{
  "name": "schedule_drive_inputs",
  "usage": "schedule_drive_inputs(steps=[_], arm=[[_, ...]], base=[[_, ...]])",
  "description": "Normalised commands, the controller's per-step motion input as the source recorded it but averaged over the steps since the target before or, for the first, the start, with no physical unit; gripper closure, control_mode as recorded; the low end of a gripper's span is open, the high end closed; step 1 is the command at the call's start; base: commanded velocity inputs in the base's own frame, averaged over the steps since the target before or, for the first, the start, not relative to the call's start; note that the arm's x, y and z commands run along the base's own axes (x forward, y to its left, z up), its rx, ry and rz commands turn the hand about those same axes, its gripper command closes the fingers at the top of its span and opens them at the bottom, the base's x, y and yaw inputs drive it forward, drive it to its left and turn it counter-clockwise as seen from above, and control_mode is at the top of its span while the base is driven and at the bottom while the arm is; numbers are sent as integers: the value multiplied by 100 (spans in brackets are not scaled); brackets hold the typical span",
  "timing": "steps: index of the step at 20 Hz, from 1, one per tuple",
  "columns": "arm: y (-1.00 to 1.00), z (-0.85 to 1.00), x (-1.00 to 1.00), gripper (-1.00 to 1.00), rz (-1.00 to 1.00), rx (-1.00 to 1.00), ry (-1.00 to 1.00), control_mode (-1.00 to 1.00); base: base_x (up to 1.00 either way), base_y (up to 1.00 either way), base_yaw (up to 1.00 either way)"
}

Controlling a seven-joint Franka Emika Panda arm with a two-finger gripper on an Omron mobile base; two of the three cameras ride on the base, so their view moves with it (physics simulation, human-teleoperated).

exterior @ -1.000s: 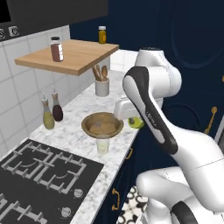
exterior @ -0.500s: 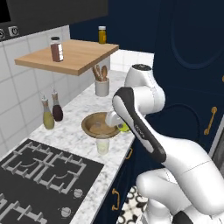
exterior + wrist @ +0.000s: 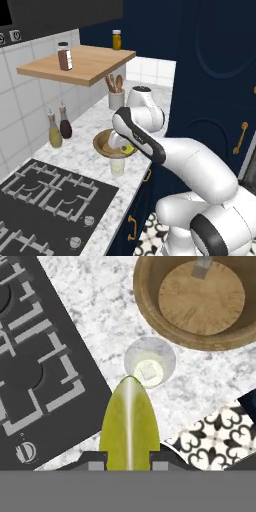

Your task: Grab a lemon wedge from the fridge and one ice cube from the ice bowl, and put them in the glass of lemonade.

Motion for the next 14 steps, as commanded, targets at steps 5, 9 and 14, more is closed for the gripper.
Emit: schedule_drive_inputs(steps=[5,9,14], arm=[[14,-25,16,100,4,-1,20,-100],[0,-4,3,100,0,0,5,-100],[0,-32,9,100,0,-1,1,-100]], base=[[0,0,0],[0,0,0],[0,0,0]])
